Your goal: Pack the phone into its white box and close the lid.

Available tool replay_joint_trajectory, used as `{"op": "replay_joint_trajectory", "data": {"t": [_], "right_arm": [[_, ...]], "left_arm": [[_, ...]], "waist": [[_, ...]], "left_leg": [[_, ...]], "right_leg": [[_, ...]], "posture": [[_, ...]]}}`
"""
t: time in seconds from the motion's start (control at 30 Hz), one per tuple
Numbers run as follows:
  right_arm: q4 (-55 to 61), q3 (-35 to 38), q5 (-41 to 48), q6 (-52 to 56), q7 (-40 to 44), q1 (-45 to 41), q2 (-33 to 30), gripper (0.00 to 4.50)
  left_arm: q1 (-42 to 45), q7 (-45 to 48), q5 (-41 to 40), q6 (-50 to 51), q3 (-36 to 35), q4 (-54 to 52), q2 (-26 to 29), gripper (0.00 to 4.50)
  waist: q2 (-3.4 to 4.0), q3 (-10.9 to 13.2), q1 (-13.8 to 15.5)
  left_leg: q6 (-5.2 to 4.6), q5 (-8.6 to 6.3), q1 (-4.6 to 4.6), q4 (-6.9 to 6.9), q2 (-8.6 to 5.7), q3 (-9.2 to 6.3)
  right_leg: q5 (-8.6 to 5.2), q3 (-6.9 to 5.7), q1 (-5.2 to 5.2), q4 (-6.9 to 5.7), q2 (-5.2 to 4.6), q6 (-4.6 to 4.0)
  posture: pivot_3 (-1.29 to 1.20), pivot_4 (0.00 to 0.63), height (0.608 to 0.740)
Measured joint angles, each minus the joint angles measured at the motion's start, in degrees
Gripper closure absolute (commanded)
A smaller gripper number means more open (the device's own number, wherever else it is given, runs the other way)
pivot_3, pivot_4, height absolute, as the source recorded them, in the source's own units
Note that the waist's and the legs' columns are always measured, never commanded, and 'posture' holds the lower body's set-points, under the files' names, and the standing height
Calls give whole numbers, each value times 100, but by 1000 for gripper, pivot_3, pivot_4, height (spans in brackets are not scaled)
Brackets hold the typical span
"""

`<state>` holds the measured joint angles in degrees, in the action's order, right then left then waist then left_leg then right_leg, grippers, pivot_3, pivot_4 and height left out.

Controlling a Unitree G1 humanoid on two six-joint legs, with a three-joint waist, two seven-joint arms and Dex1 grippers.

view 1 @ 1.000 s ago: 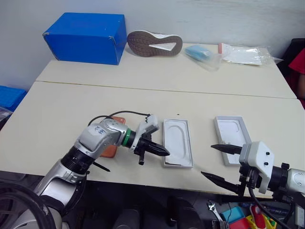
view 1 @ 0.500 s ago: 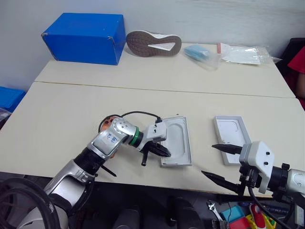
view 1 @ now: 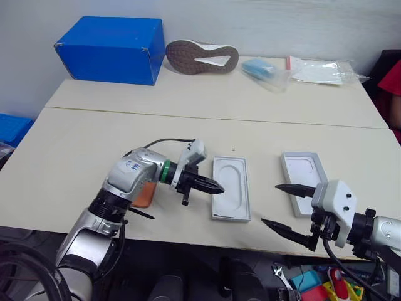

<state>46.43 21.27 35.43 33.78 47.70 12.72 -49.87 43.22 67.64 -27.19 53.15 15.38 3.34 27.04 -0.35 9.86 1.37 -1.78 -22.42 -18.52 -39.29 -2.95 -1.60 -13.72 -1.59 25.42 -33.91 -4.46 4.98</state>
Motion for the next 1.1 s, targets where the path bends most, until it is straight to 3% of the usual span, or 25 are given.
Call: {"op": "replay_joint_trajectory", "data": {"t": [0.13,0.23,0.27,0.37,0.57,0.67,0.73,1.03,1.1], "right_arm": [[-244,-474,-19,-1,110,-564,-98,0],[-482,-1073,-137,-4,171,-1206,-101,0],[-536,-1214,-171,-8,175,-1351,-99,190],[-862,-1792,-300,-4,222,-1905,-27,886],[-1682,-3159,-850,-161,460,-3319,693,2951],[-2173,-3693,-1215,-329,590,-3655,975,4037],[-2281,-3788,-1334,-394,639,-3697,1017,4450],[-2525,-3910,-1553,-522,753,-3861,1252,4450],[-3169,-4339,-2019,-712,763,-4371,1673,4450]], "left_arm": [[-27,50,-324,545,-447,-56,559,4470],[-220,149,-460,762,-615,-49,1028,3885],[-277,195,-473,802,-649,-27,1157,3609],[-419,436,-659,1005,-874,136,1682,2727],[-695,901,-642,1045,-1207,1103,2961,924],[-852,1047,-452,894,-1180,1355,3272,2],[-867,1094,-385,809,-1096,1413,3279,0],[-859,1212,-160,741,-954,1795,3278,0],[-512,1062,236,706,-648,2472,3218,0]], "waist": [[0,0,-29],[0,0,-42],[0,0,-44],[-3,3,-37],[-10,3,-125],[-7,4,-112],[-5,5,-50],[-5,5,-41],[-10,2,-101]], "left_leg": [[2,0,4,0,1,0],[2,0,4,0,1,1],[2,0,2,0,1,0],[3,0,-5,0,2,-3],[2,-1,-15,1,0,-6],[-1,-1,-43,-4,-2,-26],[-1,-8,-92,-42,-4,-49],[-3,-19,-129,-84,-9,-72],[3,-16,-103,-84,-11,-63]], "right_leg": [[0,1,2,1,1,-1],[0,2,3,-1,1,-1],[-1,1,5,1,0,-1],[-1,-4,11,-5,0,-2],[-1,-13,17,-8,0,-2],[-1,-37,28,-2,-5,-3],[-1,-56,52,-10,-7,-3],[-1,-102,61,-19,-11,-3],[-1,-112,43,-27,-5,-3]], "posture": [[0,150,740],[0,150,740],[0,150,740],[0,150,740],[0,150,740],[0,150,740],[0,150,740],[0,150,740],[0,150,740]]}}
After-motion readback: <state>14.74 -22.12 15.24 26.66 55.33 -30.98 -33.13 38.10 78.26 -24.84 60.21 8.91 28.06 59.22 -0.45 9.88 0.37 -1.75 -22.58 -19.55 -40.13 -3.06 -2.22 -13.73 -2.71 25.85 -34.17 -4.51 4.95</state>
